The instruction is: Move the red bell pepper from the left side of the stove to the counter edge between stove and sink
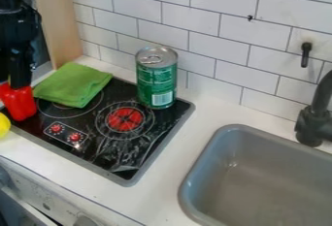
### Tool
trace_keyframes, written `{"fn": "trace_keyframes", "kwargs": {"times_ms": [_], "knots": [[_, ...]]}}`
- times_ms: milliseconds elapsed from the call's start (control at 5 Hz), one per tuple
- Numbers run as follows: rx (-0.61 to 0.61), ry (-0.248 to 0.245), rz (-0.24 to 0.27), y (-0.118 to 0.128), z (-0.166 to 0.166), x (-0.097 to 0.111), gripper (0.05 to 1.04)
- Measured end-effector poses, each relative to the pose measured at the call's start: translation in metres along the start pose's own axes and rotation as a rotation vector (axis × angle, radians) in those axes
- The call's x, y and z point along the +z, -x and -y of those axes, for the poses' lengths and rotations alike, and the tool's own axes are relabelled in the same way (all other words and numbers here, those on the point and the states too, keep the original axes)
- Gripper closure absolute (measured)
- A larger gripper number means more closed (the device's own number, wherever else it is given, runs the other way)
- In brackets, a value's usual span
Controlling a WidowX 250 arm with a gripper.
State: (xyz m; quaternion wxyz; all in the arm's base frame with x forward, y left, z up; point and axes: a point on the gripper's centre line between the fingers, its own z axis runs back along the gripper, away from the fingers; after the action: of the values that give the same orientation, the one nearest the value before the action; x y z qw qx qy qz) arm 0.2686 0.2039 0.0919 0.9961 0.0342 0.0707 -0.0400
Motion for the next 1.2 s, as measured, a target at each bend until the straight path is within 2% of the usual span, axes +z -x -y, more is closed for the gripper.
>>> {"fn": "trace_keyframes", "kwargs": {"times_ms": [200, 400, 600, 800, 1000, 1200], "knots": [[0.017, 0.011, 0.0, 0.004, -0.003, -0.001, 0.764], [0.037, 0.015, -0.005, 0.006, -0.005, -0.001, 0.932], [0.056, -0.056, 0.03, 0.007, 0.016, 0.022, 0.973], [-0.055, -0.049, 0.127, 0.005, 0.064, 0.059, 0.977], [-0.179, -0.005, 0.153, 0.006, 0.109, 0.075, 0.977], [-0.316, 0.063, 0.131, -0.004, 0.158, 0.076, 0.977]]}}
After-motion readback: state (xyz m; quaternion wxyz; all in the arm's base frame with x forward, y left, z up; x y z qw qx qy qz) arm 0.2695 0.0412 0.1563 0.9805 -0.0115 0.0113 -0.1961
